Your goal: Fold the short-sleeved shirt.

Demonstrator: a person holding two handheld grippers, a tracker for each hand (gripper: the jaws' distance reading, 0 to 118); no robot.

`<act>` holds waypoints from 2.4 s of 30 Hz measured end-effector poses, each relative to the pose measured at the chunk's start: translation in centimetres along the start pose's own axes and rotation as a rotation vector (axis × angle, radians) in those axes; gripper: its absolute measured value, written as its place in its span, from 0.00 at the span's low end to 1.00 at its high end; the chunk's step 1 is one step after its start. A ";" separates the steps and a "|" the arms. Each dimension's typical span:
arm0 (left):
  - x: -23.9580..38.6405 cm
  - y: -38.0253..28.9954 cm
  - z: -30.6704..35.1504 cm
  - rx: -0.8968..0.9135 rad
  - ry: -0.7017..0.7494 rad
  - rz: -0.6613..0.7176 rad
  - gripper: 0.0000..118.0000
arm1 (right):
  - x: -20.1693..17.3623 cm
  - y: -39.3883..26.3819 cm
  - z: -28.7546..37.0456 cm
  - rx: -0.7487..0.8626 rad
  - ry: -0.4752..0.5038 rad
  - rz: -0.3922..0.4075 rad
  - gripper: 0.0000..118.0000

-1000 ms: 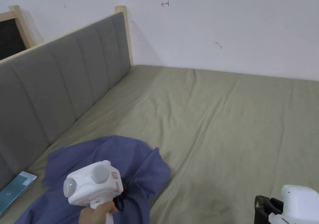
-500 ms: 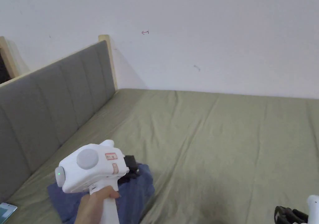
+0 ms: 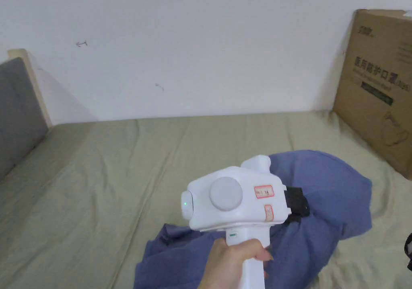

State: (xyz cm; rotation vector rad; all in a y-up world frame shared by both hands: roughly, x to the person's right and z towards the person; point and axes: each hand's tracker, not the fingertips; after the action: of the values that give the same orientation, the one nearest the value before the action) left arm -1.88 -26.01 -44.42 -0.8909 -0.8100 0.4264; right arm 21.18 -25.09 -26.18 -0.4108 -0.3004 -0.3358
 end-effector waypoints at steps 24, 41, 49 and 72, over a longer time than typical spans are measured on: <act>-9.4 -11.8 1.7 -0.142 0.416 0.001 0.00 | -0.2 -5.5 -2.6 -0.203 0.026 0.019 0.00; -24.3 6.8 0.8 -0.007 0.766 -0.092 0.79 | -2.3 -7.7 -8.9 -0.326 0.069 0.071 0.00; -30.6 5.8 -5.4 -0.189 0.800 -0.018 0.52 | -1.0 -8.6 -10.3 -0.384 0.026 0.083 0.00; -22.4 4.5 6.0 0.013 0.764 -0.086 0.02 | -5.2 0.3 -38.1 -0.632 0.094 0.360 0.77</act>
State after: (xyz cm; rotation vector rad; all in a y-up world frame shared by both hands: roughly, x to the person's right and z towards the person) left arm -20.81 -34.52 -55.82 -0.9089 -0.1399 -0.0040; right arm 24.77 -40.07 -61.42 -1.0525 -0.0152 -0.0866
